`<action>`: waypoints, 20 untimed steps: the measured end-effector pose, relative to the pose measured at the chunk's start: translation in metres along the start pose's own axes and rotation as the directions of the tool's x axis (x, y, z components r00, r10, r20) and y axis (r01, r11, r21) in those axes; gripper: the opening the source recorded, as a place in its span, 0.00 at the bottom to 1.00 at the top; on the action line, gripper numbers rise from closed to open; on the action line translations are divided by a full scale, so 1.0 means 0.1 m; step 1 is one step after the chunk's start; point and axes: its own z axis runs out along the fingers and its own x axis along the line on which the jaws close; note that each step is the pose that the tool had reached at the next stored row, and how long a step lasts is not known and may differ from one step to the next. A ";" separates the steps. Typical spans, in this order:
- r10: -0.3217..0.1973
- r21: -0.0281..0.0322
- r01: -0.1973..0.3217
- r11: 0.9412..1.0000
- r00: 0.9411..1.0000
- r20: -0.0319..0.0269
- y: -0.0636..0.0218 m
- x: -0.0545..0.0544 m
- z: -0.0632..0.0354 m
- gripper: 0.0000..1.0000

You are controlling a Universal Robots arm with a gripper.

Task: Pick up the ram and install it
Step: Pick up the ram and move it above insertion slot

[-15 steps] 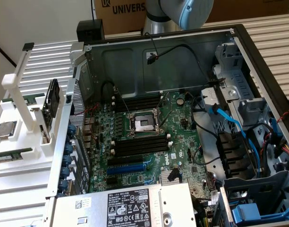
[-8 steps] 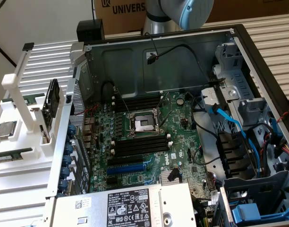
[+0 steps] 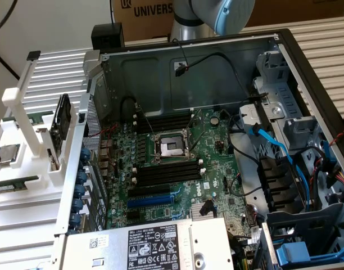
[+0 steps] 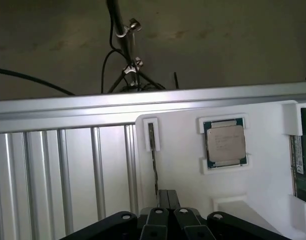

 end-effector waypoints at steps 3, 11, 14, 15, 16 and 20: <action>0.000 0.000 0.000 1.000 1.000 0.000 -0.007 0.02 0.055 0.11; 0.000 0.000 0.000 1.000 1.000 0.000 -0.010 0.03 0.119 0.11; 0.000 0.000 0.000 1.000 1.000 0.000 -0.010 0.03 0.120 0.11; 0.000 0.000 0.000 1.000 1.000 0.000 -0.010 0.03 0.120 0.11; 0.000 0.000 0.000 1.000 1.000 0.000 -0.010 0.03 0.120 0.11; 0.000 0.000 0.000 1.000 1.000 0.000 -0.010 0.03 0.120 0.25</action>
